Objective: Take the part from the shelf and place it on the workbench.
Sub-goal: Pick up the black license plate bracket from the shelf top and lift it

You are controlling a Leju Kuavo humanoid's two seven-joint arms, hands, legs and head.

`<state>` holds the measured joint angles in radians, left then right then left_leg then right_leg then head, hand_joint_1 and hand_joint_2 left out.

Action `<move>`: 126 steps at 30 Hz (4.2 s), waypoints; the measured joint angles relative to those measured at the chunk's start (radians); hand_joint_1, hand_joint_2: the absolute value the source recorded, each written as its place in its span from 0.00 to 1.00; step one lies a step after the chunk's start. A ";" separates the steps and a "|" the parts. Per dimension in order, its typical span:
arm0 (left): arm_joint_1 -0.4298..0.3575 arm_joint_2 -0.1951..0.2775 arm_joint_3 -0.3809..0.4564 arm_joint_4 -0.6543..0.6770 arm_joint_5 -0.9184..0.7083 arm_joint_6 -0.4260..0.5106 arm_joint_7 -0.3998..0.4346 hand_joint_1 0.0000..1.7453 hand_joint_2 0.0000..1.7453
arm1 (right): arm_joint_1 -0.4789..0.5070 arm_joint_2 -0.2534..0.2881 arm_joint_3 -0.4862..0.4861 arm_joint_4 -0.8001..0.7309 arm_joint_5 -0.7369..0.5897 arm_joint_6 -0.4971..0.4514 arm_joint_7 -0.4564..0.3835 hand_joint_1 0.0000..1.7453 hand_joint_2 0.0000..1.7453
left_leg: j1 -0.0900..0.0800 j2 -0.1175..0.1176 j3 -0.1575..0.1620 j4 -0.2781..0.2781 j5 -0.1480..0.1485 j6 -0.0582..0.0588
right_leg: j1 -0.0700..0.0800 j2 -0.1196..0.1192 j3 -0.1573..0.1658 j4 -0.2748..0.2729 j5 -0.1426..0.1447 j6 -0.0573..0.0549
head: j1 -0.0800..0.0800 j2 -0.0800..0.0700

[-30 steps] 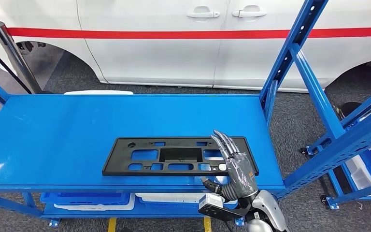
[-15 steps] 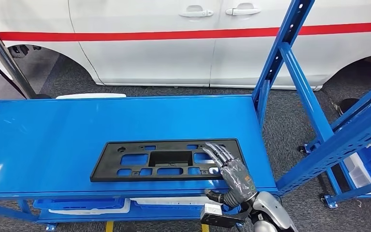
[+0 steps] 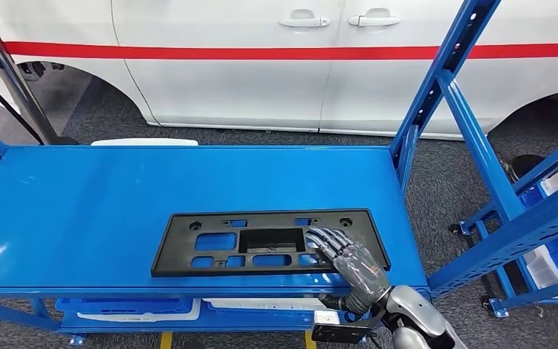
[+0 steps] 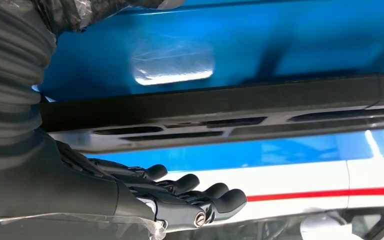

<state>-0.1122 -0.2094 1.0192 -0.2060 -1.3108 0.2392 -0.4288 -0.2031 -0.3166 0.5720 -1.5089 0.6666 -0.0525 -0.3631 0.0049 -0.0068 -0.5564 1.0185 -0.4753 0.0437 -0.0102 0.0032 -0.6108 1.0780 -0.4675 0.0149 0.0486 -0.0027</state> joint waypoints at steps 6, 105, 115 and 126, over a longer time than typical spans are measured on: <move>-0.002 0.000 -0.006 0.000 -0.004 0.001 0.002 0.00 0.00 | -0.028 -0.040 0.029 0.015 -0.031 0.063 0.008 0.00 1.00 | -0.002 0.000 -0.012 0.030 -0.030 -0.026 | -0.002 -0.002 0.026 -0.058 0.009 -0.030 | -0.001 0.000; -0.006 -0.008 -0.073 0.000 -0.033 -0.025 0.042 0.00 0.00 | -0.263 0.142 0.027 0.360 0.160 -0.145 0.067 0.00 1.00 | 0.011 0.001 -0.107 0.184 -0.043 -0.047 | -0.008 -0.010 0.013 -0.046 0.012 -0.036 | -0.002 0.000; -0.010 -0.009 -0.075 0.000 -0.033 -0.027 0.042 0.00 0.00 | -0.304 0.144 0.028 0.427 0.182 -0.165 0.087 0.00 1.00 | 0.010 0.002 -0.028 0.007 0.020 0.000 | -0.011 -0.002 -0.061 0.114 -0.079 0.013 | -0.003 0.000; -0.012 -0.012 -0.082 0.000 -0.034 -0.027 0.043 0.00 0.00 | -0.311 0.167 0.035 0.473 0.237 -0.248 0.099 1.00 1.00 | -0.003 0.000 -0.028 0.005 0.019 -0.019 | 0.005 -0.004 0.016 -0.046 0.008 -0.022 | -0.004 0.000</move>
<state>-0.1237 -0.2214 0.9372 -0.2060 -1.3451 0.2118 -0.3857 -0.5145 -0.1499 0.6072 -1.0355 0.9034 -0.3004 -0.2638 0.0020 -0.0070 -0.5842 1.0237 -0.4564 0.0249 -0.0052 -0.0007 -0.5950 1.0325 -0.4599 -0.0069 0.0450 -0.0027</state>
